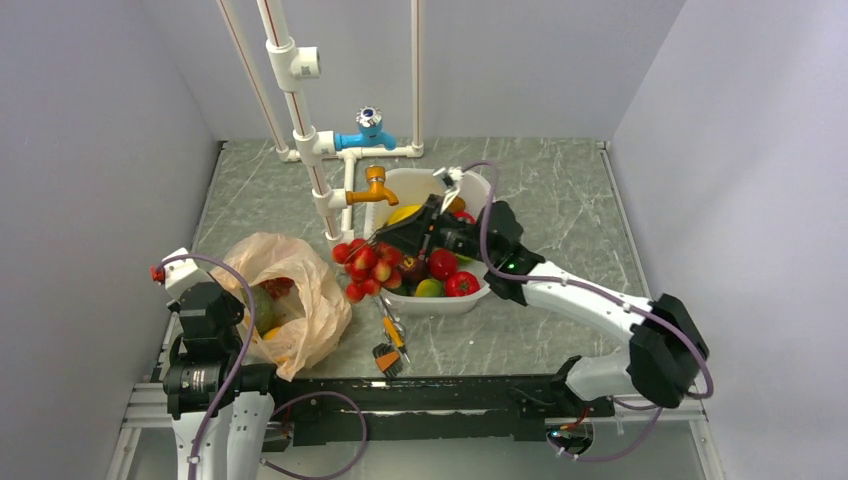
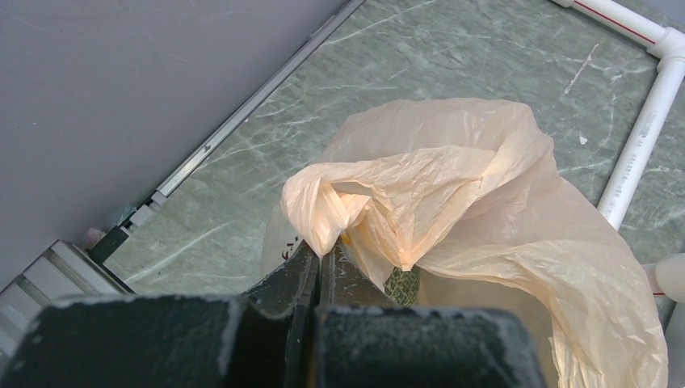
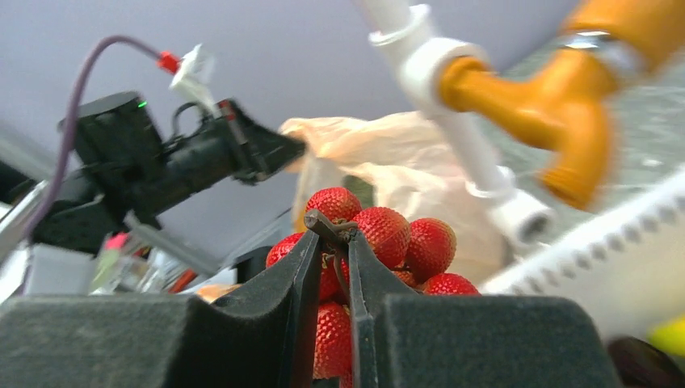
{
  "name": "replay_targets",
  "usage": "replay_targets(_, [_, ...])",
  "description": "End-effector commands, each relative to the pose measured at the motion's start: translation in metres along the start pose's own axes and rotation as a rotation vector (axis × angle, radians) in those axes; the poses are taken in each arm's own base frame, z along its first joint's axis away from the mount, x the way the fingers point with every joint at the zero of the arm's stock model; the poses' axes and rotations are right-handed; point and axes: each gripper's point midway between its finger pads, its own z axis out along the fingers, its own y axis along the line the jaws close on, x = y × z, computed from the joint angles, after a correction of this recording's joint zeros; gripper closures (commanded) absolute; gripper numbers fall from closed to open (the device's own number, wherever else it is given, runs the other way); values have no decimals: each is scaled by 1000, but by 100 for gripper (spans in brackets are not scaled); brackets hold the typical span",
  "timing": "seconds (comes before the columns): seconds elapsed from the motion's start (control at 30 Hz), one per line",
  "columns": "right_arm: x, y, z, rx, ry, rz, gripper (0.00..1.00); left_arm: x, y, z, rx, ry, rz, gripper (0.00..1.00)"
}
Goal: Take the fake fruits out of the plastic bag
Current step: Place the fake fruit in the bin.
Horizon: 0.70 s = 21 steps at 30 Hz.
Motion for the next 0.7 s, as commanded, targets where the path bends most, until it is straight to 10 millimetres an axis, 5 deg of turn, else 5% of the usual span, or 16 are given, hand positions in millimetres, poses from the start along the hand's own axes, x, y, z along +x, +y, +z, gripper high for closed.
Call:
replay_targets(0.0, [-42,-22,-31,161,-127,-122,100,-14,-1,-5,9,-43,-24,100])
replay_targets(0.2, [-73,-92,-81,599,-341,-83,100,-14,-1,-5,9,-42,-24,100])
replay_targets(0.3, [-84,-118,-91,698,-450,-34,100,-14,-1,-5,8,-41,-23,100])
replay_targets(0.67, [-96,-206,-46,811,-468,-53,100,-13,0,-4,1,-31,-18,100])
